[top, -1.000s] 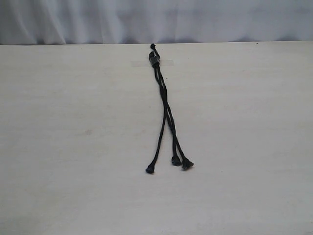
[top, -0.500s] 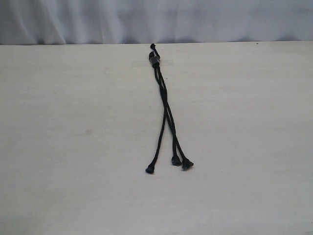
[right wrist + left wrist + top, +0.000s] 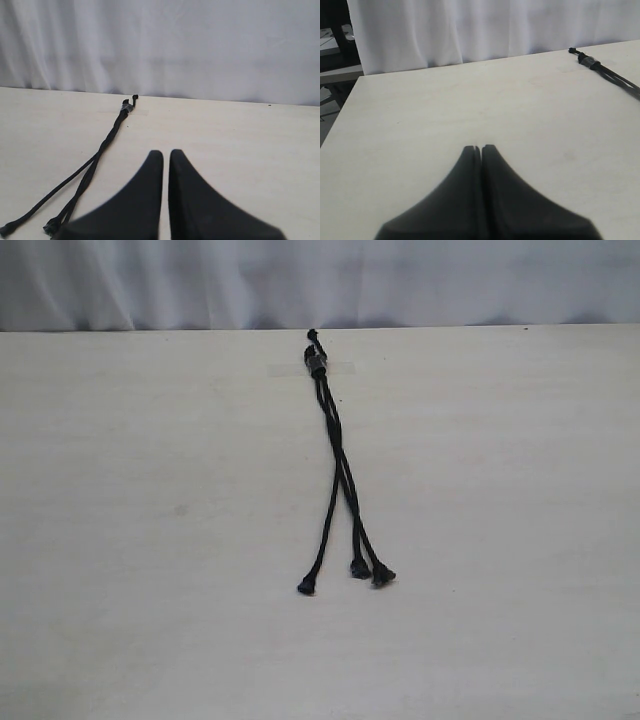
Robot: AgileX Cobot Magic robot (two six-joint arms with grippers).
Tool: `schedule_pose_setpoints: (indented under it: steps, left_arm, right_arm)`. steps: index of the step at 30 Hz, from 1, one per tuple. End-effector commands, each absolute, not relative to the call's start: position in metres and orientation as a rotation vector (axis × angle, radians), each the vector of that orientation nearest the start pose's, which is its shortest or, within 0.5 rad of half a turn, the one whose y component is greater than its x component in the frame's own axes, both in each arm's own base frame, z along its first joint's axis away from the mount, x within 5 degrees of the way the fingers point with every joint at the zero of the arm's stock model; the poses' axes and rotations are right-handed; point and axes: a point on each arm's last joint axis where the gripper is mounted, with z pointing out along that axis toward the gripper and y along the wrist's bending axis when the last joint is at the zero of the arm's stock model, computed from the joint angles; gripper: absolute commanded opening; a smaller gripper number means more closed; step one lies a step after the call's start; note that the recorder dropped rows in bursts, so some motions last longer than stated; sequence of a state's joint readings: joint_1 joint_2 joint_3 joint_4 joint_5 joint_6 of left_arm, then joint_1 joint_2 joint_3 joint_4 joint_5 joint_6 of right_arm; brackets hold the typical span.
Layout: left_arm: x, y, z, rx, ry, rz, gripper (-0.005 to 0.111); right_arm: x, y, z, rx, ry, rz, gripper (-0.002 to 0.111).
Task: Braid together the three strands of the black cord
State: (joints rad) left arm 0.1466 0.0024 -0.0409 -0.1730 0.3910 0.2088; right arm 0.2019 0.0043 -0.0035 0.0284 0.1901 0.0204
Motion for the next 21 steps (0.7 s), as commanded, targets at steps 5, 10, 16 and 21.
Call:
schedule_pose_setpoints:
  steps: [5,10,16,21]
  left_arm:
    - [0.0518,0.0013,0.1919,-0.036,1.824,0.074,0.000]
    - [0.0518,0.0013,0.1919,-0.036,1.824,0.074,0.000]
    - [0.0517,0.0013,0.1913,-0.033,1.831,0.077,0.000]
    - [0.0517,0.0013,0.1913,-0.033,1.831,0.077,0.000]
  right_arm:
    - [0.0548,0.0113,0.1957,-0.130,1.674,0.185,0.004]
    - [0.0548,0.0113,0.1957,-0.130,1.674,0.185,0.004]
    - [0.0548,0.0113,0.1957,-0.130,1.674,0.185,0.004]
    - [0.0548,0.0113,0.1957,-0.130,1.674,0.185,0.004]
